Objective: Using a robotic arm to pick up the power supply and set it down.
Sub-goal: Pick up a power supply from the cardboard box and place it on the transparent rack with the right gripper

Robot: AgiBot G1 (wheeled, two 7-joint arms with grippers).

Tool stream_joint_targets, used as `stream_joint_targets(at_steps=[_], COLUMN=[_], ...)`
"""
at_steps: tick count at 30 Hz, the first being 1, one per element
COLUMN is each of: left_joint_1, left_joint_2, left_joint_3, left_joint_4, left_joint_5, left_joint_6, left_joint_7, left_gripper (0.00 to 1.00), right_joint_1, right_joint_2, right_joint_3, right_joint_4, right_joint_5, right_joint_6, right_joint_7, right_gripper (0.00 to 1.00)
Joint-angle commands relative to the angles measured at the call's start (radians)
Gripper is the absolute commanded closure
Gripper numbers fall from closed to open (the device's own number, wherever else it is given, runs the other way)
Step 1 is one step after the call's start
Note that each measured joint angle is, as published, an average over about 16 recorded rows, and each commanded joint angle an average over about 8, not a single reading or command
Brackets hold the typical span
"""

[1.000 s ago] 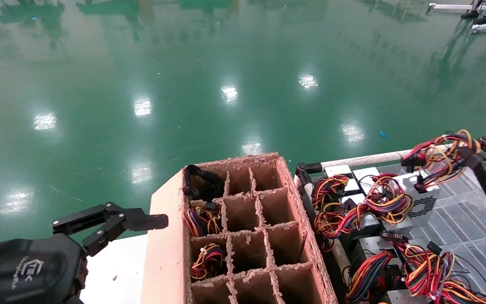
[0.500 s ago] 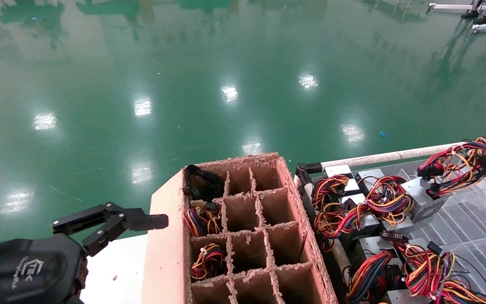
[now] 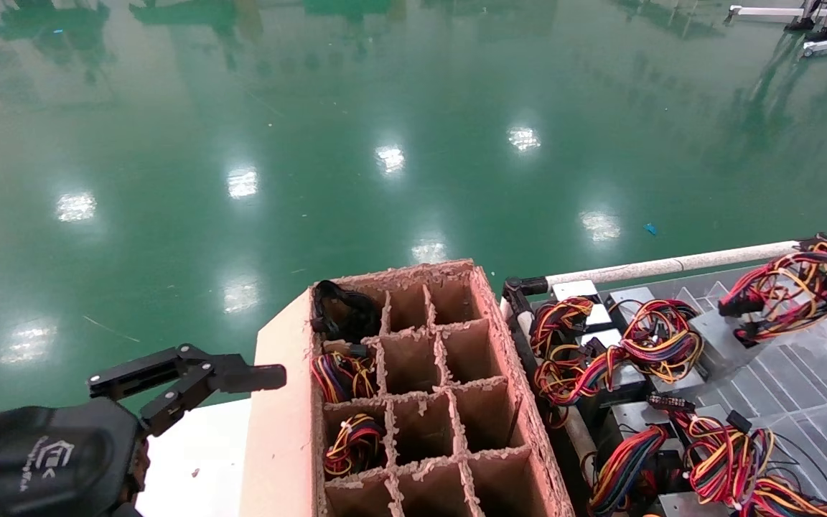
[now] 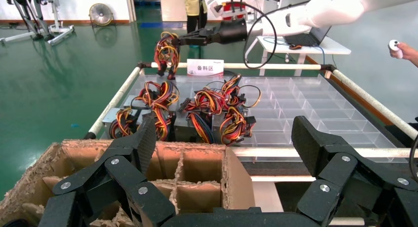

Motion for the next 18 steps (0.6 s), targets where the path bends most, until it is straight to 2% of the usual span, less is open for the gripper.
stream_joint_targets(at_steps=[1,7,18], left_joint_1=[0.000,0.000,0.000], left_joint_2=[0.000,0.000,0.000], left_joint_3=[0.000,0.000,0.001], left_joint_4=[0.000,0.000,0.000], left_joint_5=[0.000,0.000,-0.001], left_joint_6=[0.000,0.000,0.000], left_joint_7=[0.000,0.000,0.000], left_gripper=[0.00,0.00,0.00], right_joint_1=[0.004,0.014,0.018], right_joint_2=[0.013,0.035,0.024], right_joint_3=[-0.007,-0.019,-0.027], right_joint_4=[0.010,0.015,-0.006], right_joint_5=[-0.011,-0.028,-0.039], right_joint_6=[-0.009,-0.033,-0.042], right_joint_7=[-0.007,-0.026,-0.041], right_gripper=[1.00,1.00,1.00])
